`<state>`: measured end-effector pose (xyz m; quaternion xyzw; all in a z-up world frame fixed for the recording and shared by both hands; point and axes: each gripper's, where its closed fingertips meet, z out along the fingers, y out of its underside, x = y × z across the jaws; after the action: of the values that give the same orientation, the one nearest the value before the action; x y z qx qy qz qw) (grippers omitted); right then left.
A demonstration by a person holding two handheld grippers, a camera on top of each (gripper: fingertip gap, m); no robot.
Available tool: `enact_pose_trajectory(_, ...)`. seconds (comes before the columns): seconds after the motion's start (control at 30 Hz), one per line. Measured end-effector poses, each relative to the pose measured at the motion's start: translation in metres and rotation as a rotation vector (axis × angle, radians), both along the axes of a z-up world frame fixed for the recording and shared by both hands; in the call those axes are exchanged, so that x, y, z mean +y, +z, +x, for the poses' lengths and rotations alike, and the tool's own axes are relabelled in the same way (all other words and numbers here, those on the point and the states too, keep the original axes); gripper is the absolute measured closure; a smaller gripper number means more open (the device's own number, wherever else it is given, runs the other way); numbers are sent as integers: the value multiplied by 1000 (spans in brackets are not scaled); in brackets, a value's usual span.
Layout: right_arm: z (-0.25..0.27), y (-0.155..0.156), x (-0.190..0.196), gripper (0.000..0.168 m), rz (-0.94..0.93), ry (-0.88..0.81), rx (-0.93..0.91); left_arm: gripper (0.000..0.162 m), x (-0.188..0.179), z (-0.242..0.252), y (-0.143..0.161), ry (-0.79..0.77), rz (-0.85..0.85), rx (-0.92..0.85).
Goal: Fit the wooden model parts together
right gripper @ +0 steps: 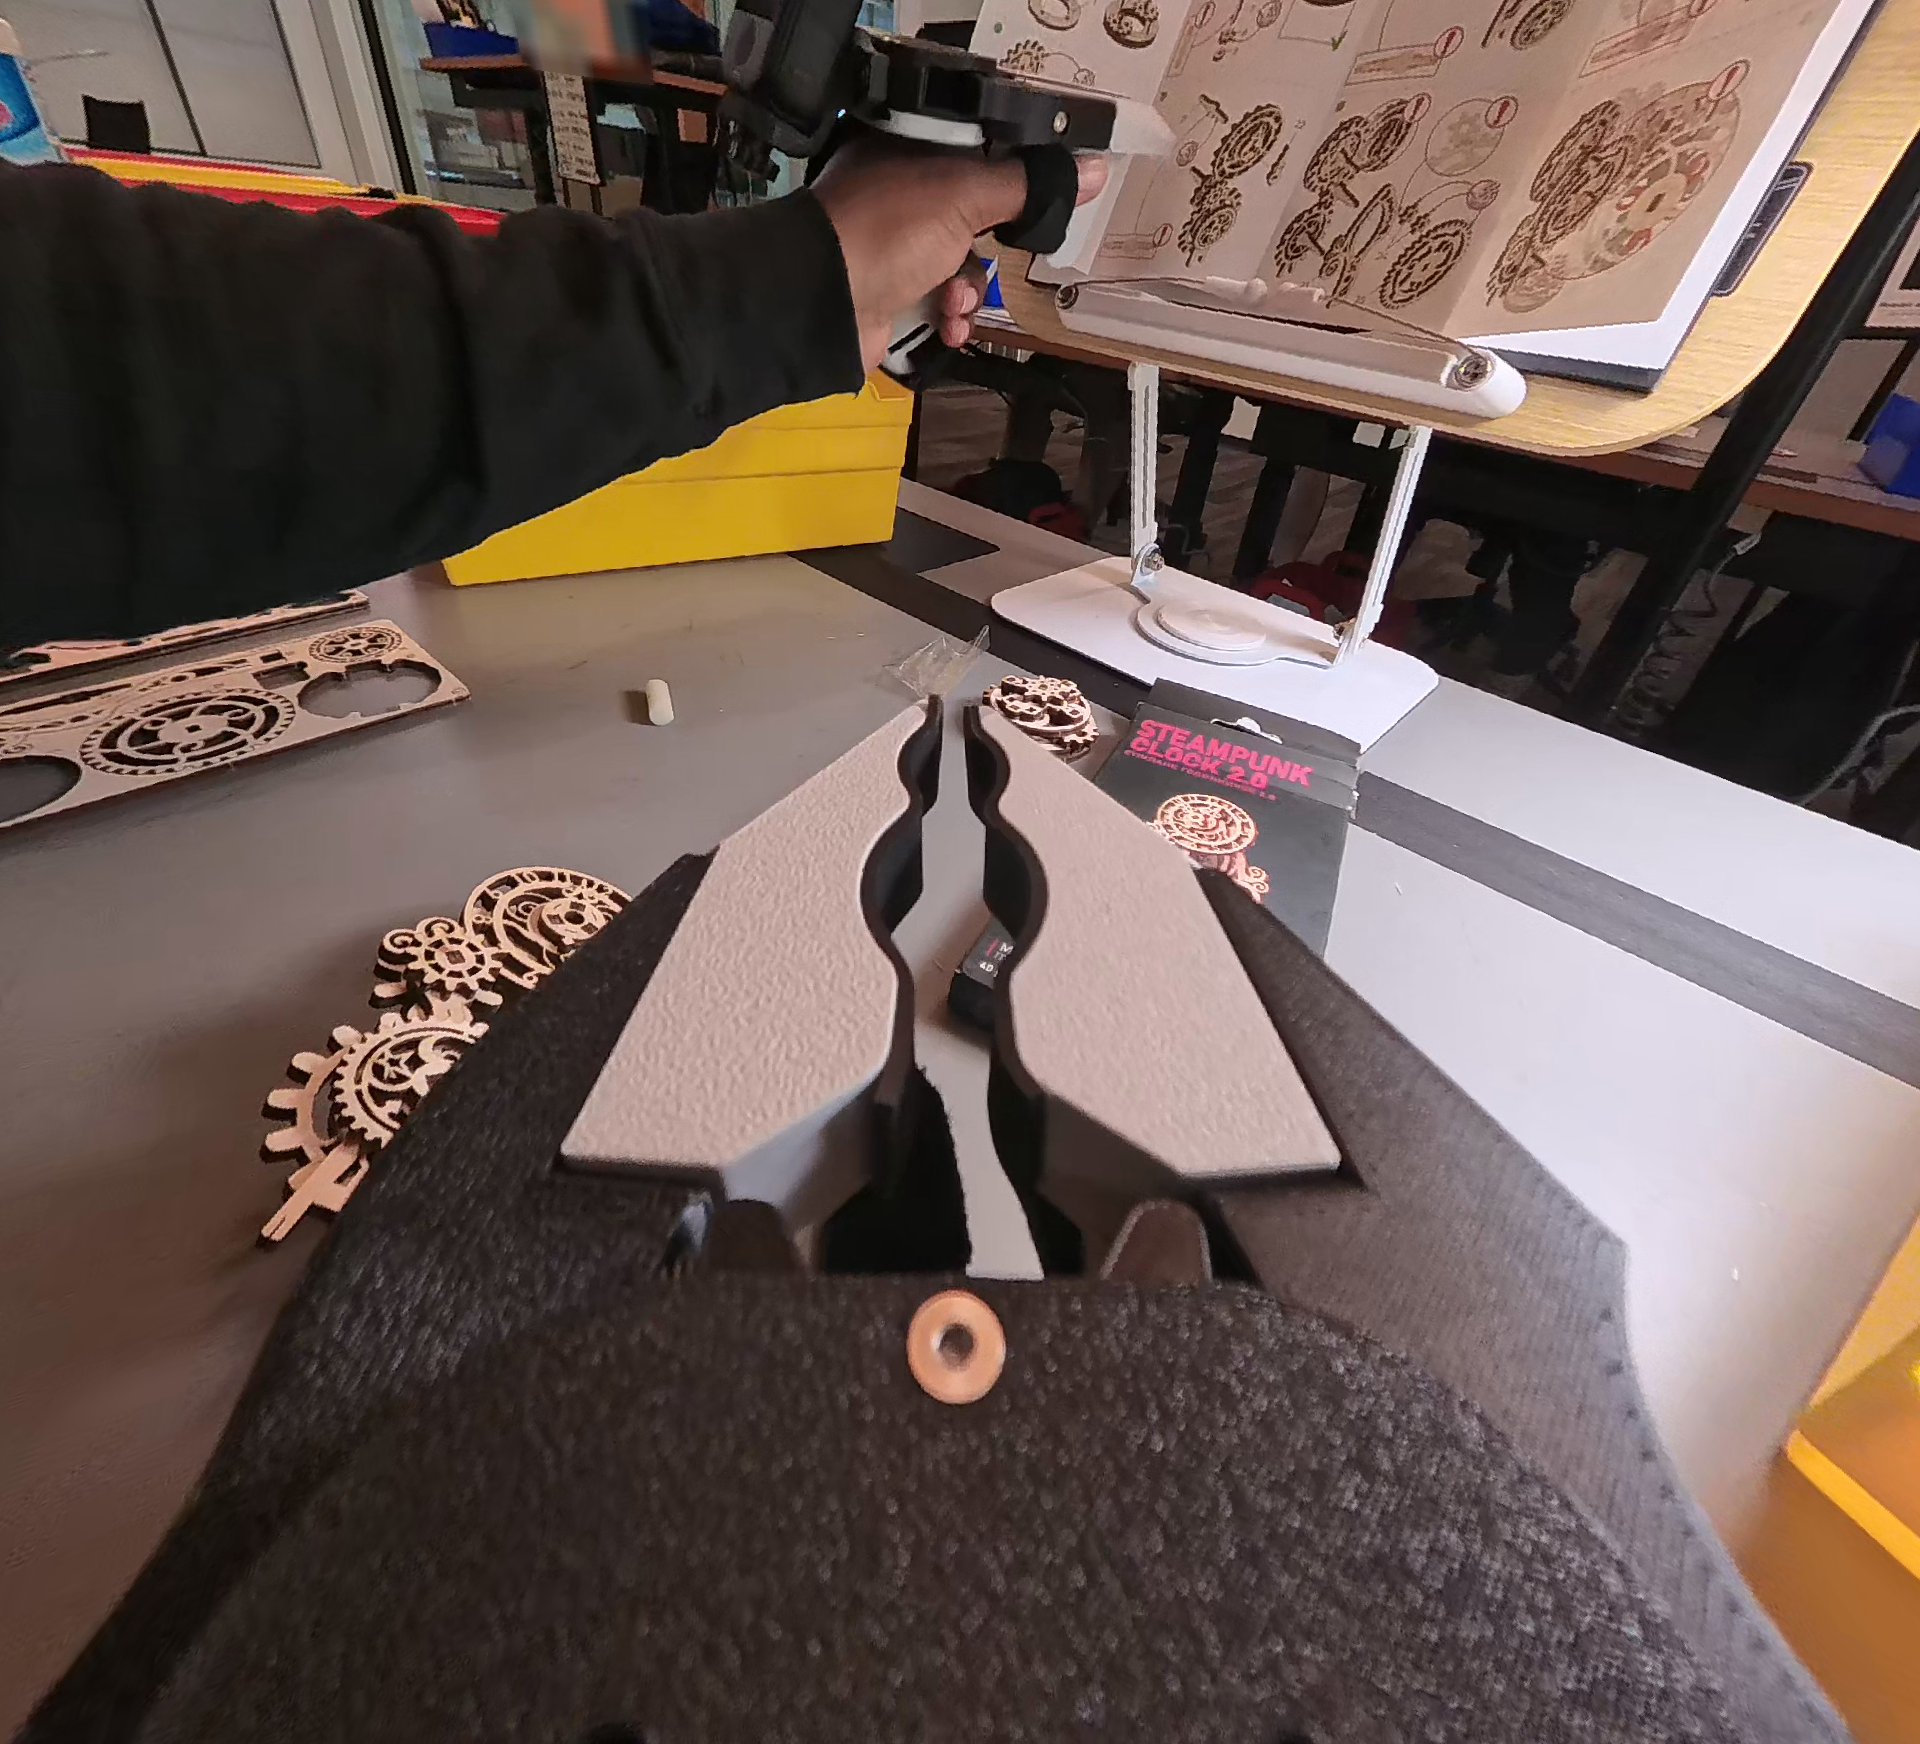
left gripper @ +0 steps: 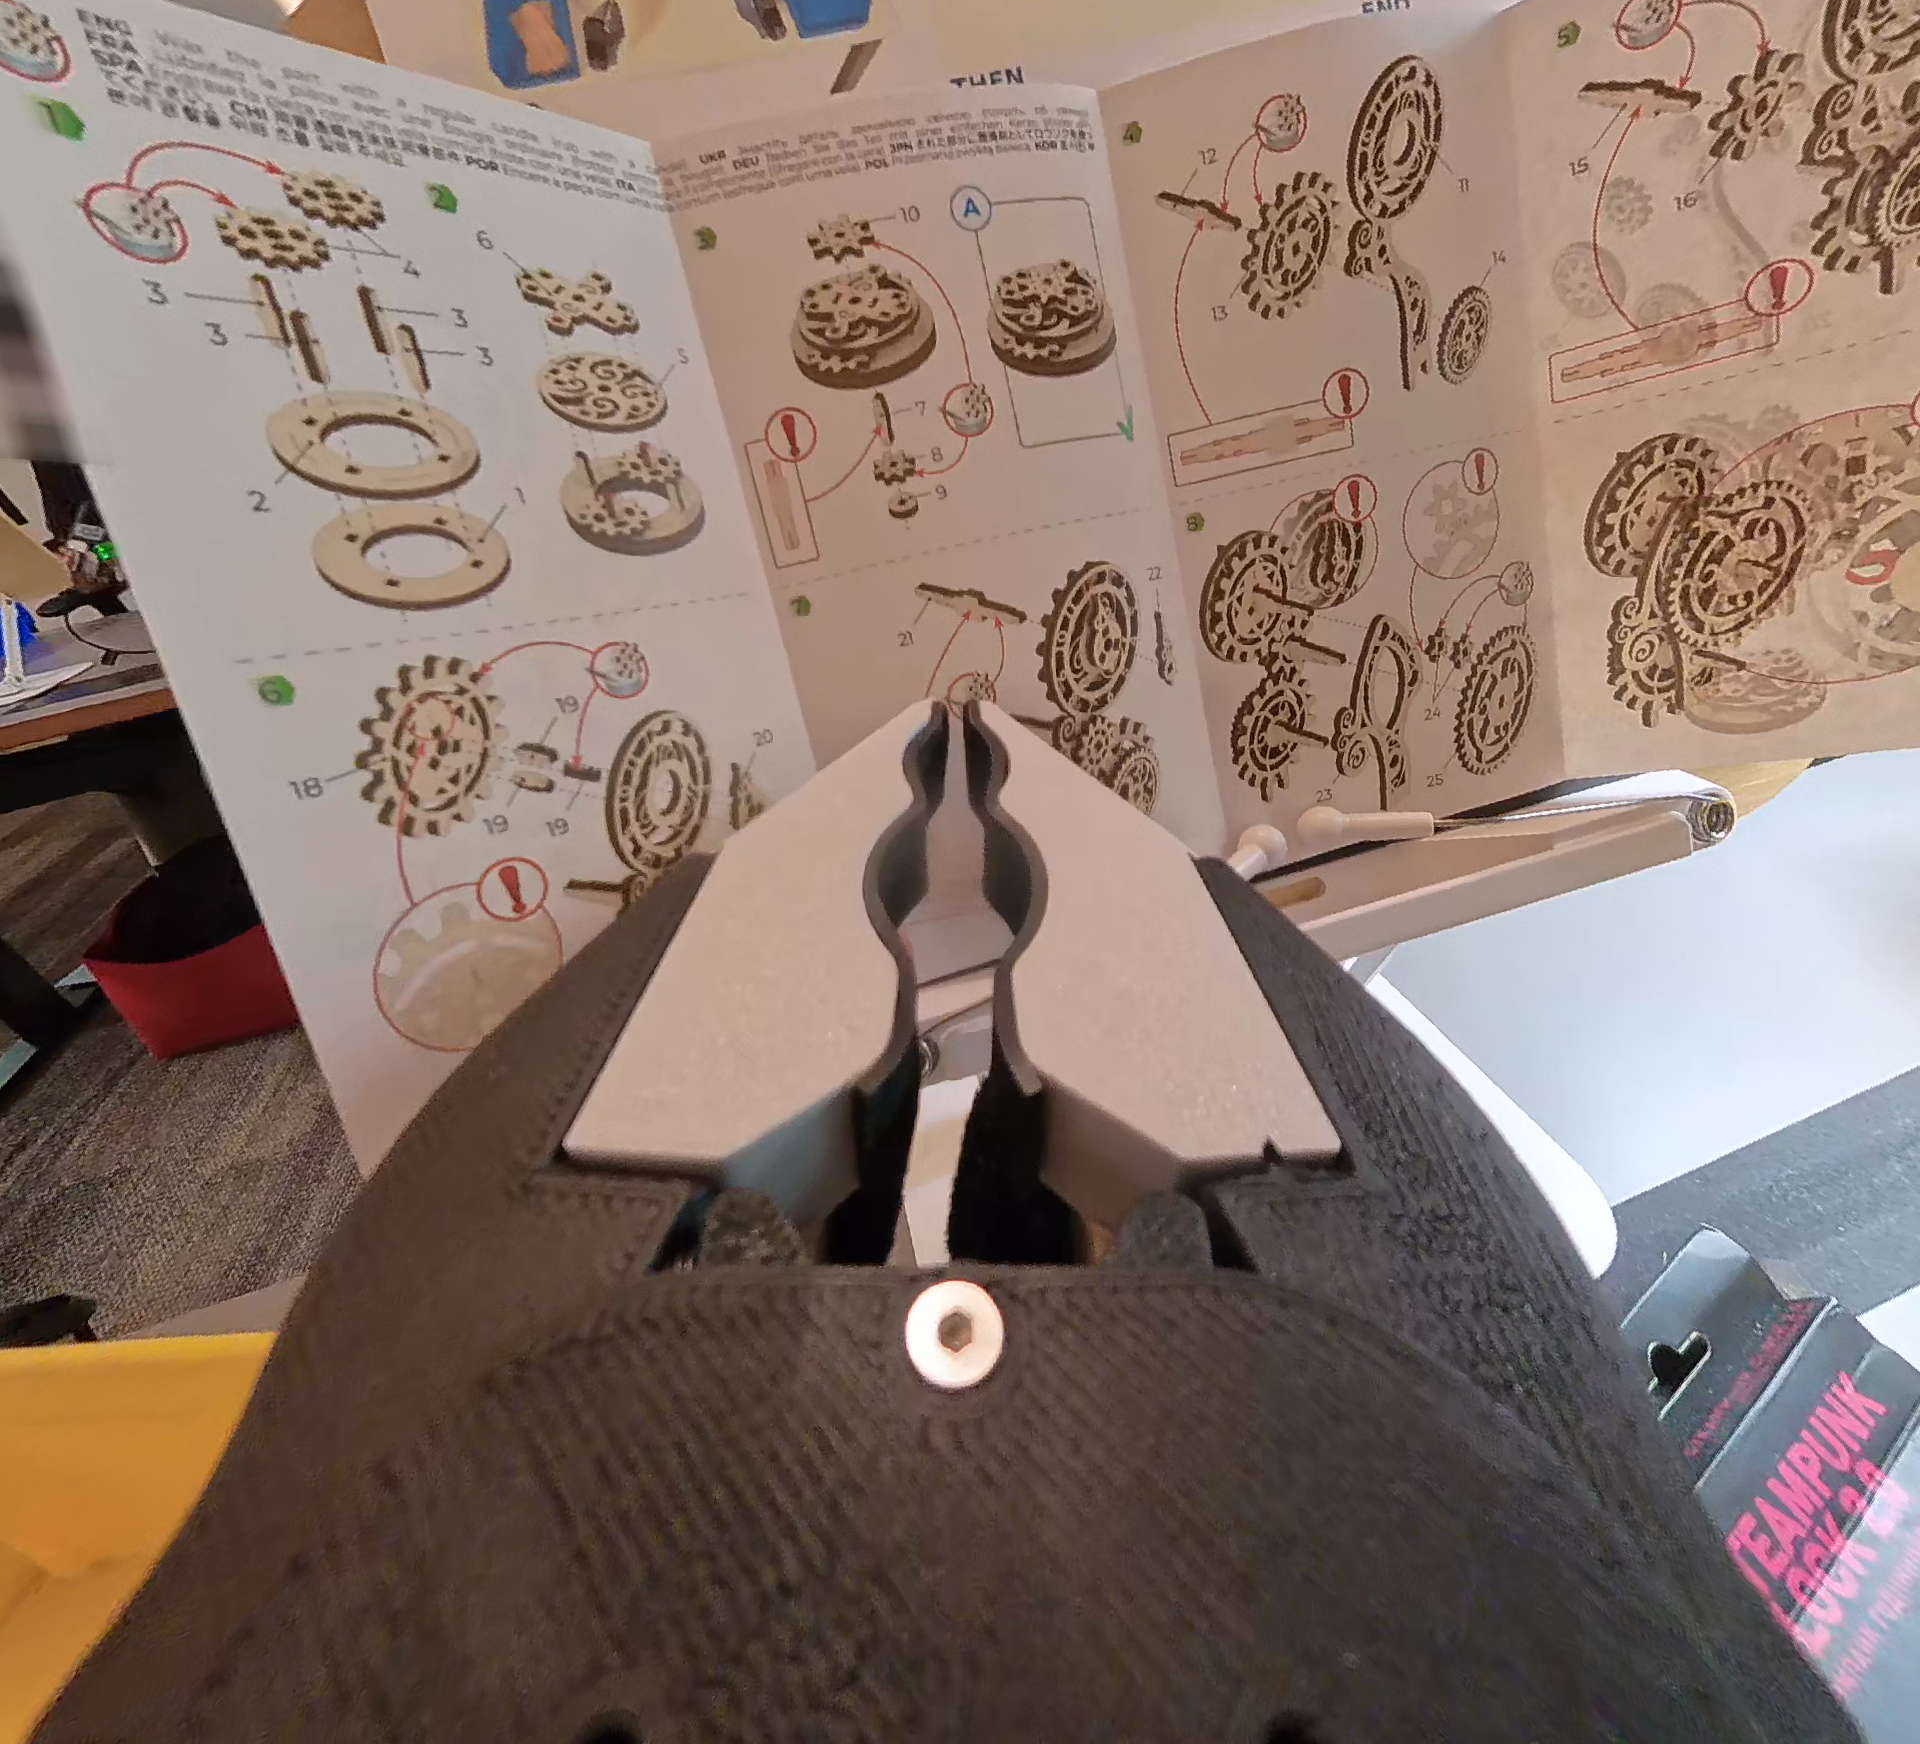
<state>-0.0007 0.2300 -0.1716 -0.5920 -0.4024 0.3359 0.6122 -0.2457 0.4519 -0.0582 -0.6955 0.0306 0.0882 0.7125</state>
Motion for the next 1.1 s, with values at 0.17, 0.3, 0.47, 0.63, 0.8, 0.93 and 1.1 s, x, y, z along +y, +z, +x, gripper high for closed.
enact_pose_trajectory(0.17,0,-1,0,165,-1,2,-4,159,2,-3,11,-22,16,-1)
enact_pose_trajectory(0.3,0,-1,0,165,-2,3,-4,159,5,-5,15,-41,-5,13)
enact_pose_trajectory(0.47,-2,-2,-1,165,-2,9,-8,159,3,-4,13,-61,-22,32)
enact_pose_trajectory(0.63,-3,-2,-3,165,0,14,-9,158,0,-2,2,-76,-35,36)
enact_pose_trajectory(0.8,-4,-2,-4,165,3,19,-12,159,-1,-1,1,-77,-36,59)
enact_pose_trajectory(0.93,-4,-1,-5,166,7,21,-14,159,-1,-2,2,-75,-35,56)
enact_pose_trajectory(1.1,-3,-1,-5,166,7,22,-13,160,1,-2,2,-72,-38,54)
